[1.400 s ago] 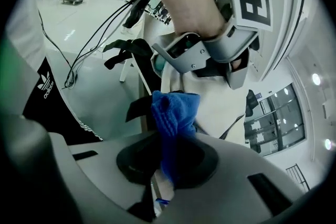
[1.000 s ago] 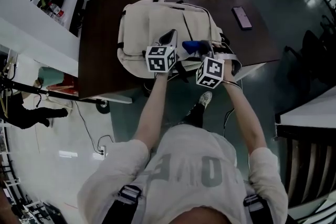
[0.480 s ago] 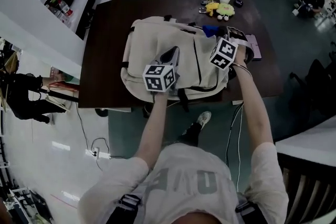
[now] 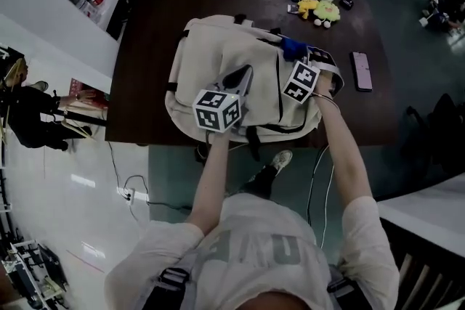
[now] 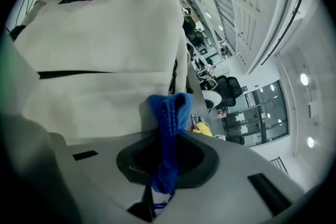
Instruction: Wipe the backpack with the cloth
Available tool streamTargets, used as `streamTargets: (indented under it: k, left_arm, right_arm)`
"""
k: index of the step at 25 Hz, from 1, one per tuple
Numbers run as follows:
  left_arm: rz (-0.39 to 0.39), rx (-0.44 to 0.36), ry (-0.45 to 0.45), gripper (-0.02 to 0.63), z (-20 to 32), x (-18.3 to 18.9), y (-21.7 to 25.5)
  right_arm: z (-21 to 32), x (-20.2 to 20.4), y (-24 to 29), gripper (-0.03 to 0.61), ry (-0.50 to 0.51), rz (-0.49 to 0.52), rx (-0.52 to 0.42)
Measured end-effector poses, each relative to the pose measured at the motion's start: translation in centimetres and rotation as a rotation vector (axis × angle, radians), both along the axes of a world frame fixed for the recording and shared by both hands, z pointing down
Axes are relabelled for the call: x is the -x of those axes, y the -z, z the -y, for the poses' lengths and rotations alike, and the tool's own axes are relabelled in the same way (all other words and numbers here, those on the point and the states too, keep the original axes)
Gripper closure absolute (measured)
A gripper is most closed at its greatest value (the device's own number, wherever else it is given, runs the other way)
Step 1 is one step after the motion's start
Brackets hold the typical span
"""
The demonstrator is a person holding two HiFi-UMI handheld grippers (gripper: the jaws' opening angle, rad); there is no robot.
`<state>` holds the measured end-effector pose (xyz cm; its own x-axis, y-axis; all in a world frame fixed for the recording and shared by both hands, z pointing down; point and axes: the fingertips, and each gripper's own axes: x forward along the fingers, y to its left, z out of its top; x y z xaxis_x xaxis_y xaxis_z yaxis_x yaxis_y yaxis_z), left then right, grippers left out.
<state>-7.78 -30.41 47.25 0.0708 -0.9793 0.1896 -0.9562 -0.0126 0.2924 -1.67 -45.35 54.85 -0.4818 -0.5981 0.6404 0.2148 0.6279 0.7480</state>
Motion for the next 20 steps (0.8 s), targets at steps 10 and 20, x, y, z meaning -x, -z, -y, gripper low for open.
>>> streamTargets:
  k: [10, 20]
  left_arm:
    - [0.022, -0.006, 0.013, 0.609, -0.2, -0.1, -0.2]
    - [0.052, -0.027, 0.000, 0.609, -0.5, -0.4, 0.0]
  right_arm:
    - [-5.1, -4.0, -2.4, 0.537, -0.017, -0.029, 0.043]
    - [-12.4, -8.9, -4.5, 0.537, -0.103, 0.000, 0.125]
